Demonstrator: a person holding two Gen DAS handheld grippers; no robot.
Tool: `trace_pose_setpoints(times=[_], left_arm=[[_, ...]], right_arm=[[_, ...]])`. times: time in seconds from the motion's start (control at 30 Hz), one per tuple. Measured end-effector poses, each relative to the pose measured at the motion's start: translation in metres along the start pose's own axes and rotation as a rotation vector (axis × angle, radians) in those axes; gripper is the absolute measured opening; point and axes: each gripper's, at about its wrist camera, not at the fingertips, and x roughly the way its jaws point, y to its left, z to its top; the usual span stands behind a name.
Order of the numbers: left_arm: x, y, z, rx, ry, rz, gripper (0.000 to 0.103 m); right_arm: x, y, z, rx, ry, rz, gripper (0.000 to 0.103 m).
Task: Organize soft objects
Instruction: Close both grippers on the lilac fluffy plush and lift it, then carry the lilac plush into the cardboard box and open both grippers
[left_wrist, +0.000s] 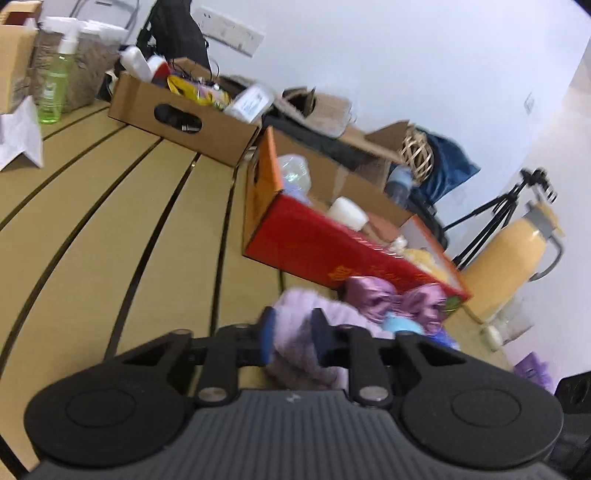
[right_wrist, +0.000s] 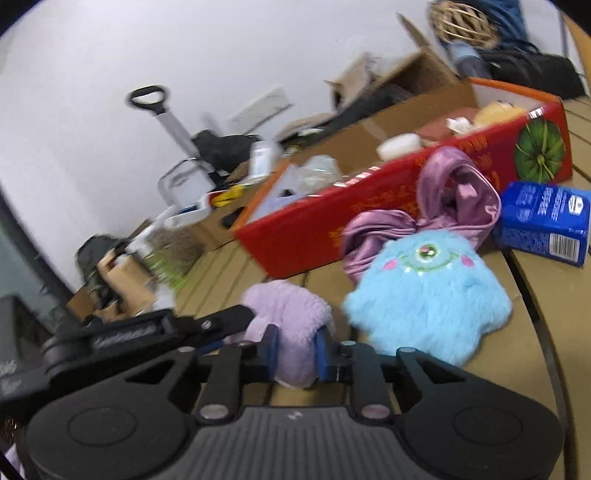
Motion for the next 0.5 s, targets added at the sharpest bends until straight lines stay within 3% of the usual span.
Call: trace_pose_setpoints(times=[0.27, 0.5], left_arm=[[-0.081, -0.028, -0.079, -0.043, 0.010, -0.035, 0.012], [-0.112, -0.065, -0.102, 0.026, 0.001, -0.089, 0.008]], right_arm=[[-0.095, 0.010, -0.043, -0.128, 0.064, 0.042, 0.018], [-0.156, 0.000, -0.060, -0.108, 0.005, 0.017, 0.018]])
